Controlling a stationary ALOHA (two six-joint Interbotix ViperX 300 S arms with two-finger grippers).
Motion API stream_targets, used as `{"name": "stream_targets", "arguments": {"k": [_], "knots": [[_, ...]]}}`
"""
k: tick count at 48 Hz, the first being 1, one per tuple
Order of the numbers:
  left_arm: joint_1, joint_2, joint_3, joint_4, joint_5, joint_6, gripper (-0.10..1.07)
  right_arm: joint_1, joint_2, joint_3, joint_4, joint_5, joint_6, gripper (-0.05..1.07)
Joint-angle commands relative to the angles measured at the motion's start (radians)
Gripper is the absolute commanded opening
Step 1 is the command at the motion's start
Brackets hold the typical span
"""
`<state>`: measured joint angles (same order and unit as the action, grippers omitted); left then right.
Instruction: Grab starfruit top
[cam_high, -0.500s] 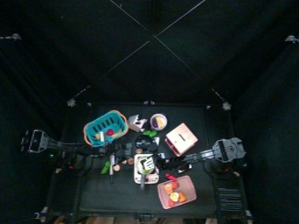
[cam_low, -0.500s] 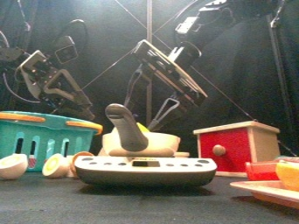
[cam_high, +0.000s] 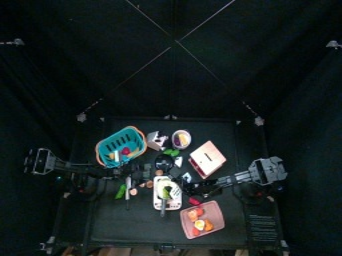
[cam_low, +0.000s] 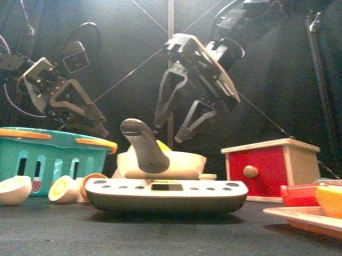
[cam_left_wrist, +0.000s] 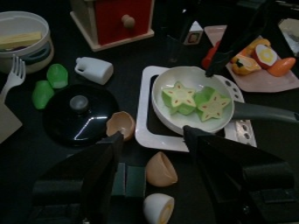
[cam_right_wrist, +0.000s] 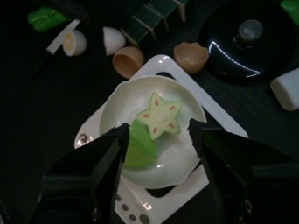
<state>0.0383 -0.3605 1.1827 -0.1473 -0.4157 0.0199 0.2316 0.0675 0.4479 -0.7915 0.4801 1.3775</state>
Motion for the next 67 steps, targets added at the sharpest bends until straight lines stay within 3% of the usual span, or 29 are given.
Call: {"name": "stream_targets", "arguments": {"k": [1,12,35,67], "knots": [[0.003,-0.002,-0.008,0.002,-0.005,0.002,0.92,0.017,-0.040,-0.002,0.006,-0.005,-0.080,0.90],[0.003,-0.002,-0.008,0.002,-0.003,0.002,0.92,0.018,-0.006,-0.011,0.005,0.003,-0.173,0.89],[0.008,-0.002,-0.002,0.002,-0.003,0.002,0.92,0.023,0.051,-0.035,-0.074,-0.052,-0.187,0.89],[0.009,-0.002,0.000,0.002,-0.003,0.002,0.92,0.011,0.107,-0.061,-0.077,-0.055,-0.187,0.89]]}}
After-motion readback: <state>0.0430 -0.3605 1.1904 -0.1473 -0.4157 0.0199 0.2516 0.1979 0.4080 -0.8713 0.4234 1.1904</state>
